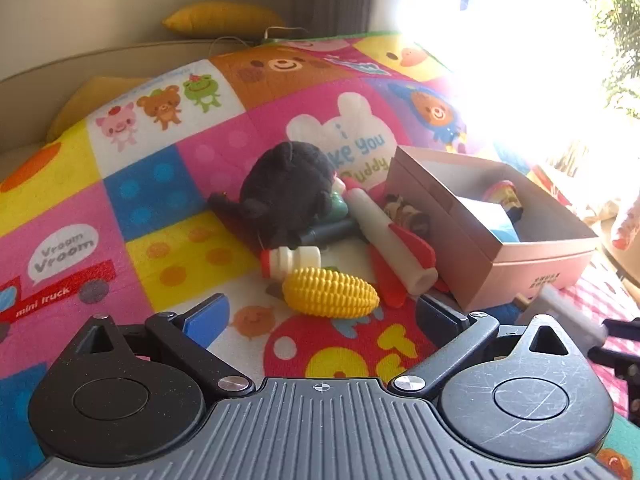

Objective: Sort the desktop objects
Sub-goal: 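Grasp the white battery charger with the right tool, then lower the charger onto the mat by the box with the right tool while the left grasps the yellow corn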

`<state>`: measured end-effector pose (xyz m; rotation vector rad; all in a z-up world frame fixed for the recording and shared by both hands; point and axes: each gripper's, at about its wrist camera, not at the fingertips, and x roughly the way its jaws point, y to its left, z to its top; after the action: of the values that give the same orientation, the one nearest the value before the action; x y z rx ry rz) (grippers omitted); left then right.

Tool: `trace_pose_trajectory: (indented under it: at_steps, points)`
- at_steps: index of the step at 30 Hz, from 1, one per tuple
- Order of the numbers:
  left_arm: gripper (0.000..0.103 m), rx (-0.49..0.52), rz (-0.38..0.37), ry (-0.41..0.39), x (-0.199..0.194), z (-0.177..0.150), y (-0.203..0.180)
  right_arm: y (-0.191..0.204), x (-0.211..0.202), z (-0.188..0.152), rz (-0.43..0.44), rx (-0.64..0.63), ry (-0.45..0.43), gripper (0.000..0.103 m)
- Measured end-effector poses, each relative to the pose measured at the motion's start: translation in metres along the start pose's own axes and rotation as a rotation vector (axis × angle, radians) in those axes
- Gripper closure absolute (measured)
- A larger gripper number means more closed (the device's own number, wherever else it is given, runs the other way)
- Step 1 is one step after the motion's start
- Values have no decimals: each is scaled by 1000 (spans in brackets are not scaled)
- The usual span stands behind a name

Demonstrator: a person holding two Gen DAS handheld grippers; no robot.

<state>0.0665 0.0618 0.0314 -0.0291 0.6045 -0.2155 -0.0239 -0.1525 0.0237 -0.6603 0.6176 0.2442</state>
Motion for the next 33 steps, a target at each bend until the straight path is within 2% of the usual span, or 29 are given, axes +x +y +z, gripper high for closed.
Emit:
trace_pose_trajectory:
  at_steps: [2, 3, 5, 8, 13, 18, 19, 21, 23, 26, 27, 29, 31, 33]
  points:
    - [1, -6, 29, 0, 1, -6, -9, -12, -1, -15, -24, 57, 4, 79]
    - [1, -18, 37, 6, 1, -8, -11, -18, -1, -21, -16, 95, 4, 74]
    - [1, -27, 59, 29, 0, -10, -13, -27, 1, -26, 19, 168, -23, 71]
    - [1, 8, 106, 32, -6, -9, -15, -26, 5, -21, 37, 196, -72, 70]
    - [1, -1, 129, 38, -12, -6, -14, -19, 17, -8, 56, 217, -126, 70]
    - [1, 3, 115, 54, -8, -10, -22, -13, 12, -11, 231, 181, -119, 68]
    - [1, 6, 106, 58, -8, -10, -24, -11, 9, -14, 228, 174, -123, 65]
    - [1, 22, 92, 65, -5, -11, -30, -8, 8, -19, 173, 167, -118, 46]
    - [1, 38, 84, 65, -5, -11, -34, -11, 13, -24, 107, 155, -101, 45]
    - [1, 38, 90, 63, -5, -10, -36, -23, 23, -32, -71, 155, -65, 45]
    - [1, 37, 94, 63, -4, -10, -36, -30, 27, -33, -98, 180, -53, 44]
    - [1, 36, 104, 63, -3, -10, -36, -49, 30, -34, -43, 298, -36, 41]
    - [1, 32, 107, 64, -2, -11, -36, -59, 31, -32, 52, 407, -45, 28]
    - [1, 34, 113, 65, -2, -12, -36, -56, 34, -28, 103, 438, -69, 10]
